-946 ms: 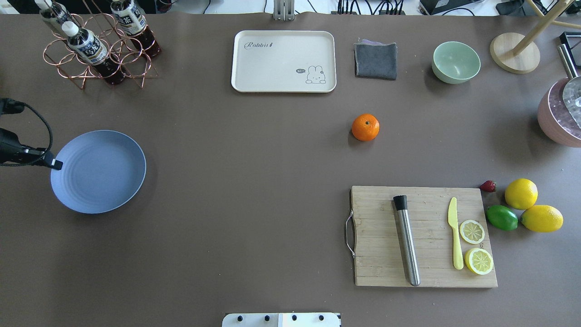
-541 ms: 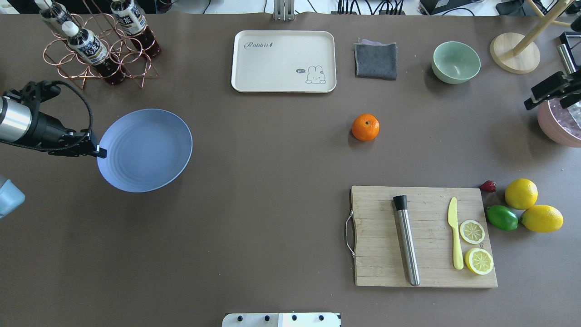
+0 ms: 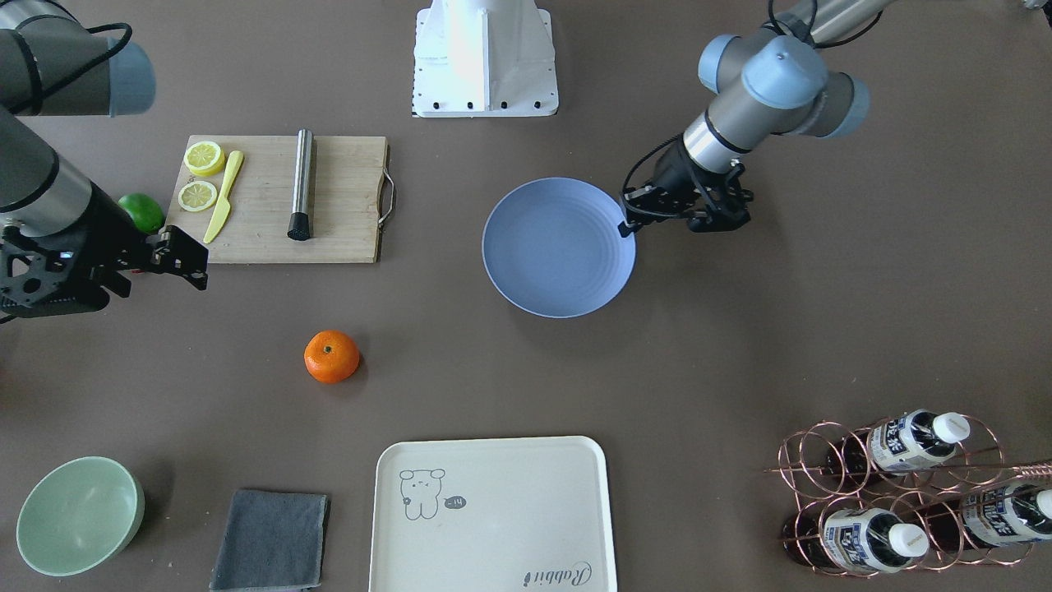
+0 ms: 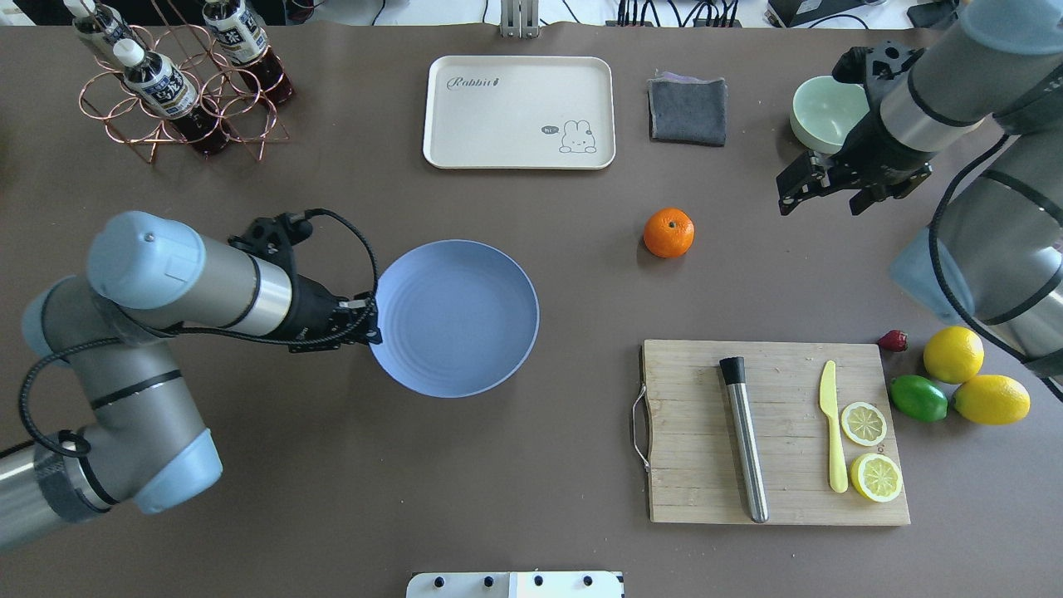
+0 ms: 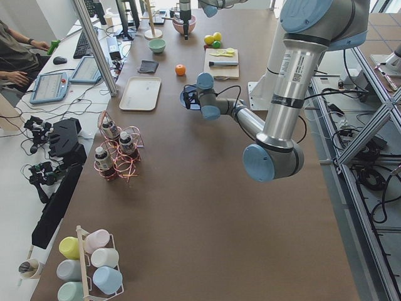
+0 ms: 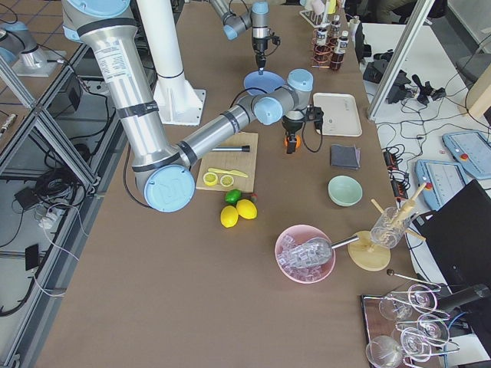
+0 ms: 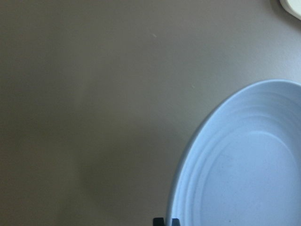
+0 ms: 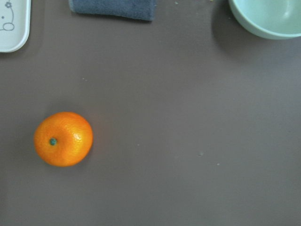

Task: Pick orange to plate
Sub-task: 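Push the blue plate inward with the left gripper while the right reaches for the orange, then grasp the orange with the right gripper and lift it, then carry the orange over the blue plate with the right gripper while the left arm withdraws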

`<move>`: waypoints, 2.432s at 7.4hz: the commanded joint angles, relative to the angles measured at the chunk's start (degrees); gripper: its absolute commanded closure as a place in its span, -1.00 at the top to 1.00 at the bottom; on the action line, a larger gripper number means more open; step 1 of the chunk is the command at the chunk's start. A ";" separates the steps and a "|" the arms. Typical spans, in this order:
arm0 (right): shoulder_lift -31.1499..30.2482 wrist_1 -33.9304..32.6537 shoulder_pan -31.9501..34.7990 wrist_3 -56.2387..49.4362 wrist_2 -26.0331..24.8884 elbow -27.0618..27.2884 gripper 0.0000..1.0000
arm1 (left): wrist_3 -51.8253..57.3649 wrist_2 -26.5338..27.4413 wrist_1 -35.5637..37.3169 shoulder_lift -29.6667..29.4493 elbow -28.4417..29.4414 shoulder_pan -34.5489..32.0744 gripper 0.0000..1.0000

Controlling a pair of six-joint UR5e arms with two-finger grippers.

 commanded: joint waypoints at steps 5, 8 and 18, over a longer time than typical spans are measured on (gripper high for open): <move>7.00 13.86 -11.04 12.46 -10.87 -12.45 0.99 | -3.24 10.06 2.46 -6.66 4.13 9.38 -1.00; 13.31 16.05 -11.91 12.28 -13.60 -21.13 0.99 | -3.15 9.97 2.46 -6.66 4.22 9.38 -1.00; 16.23 8.34 -27.16 29.31 -22.35 -6.32 -1.00 | 16.38 -8.43 2.63 2.89 -1.41 -11.39 0.93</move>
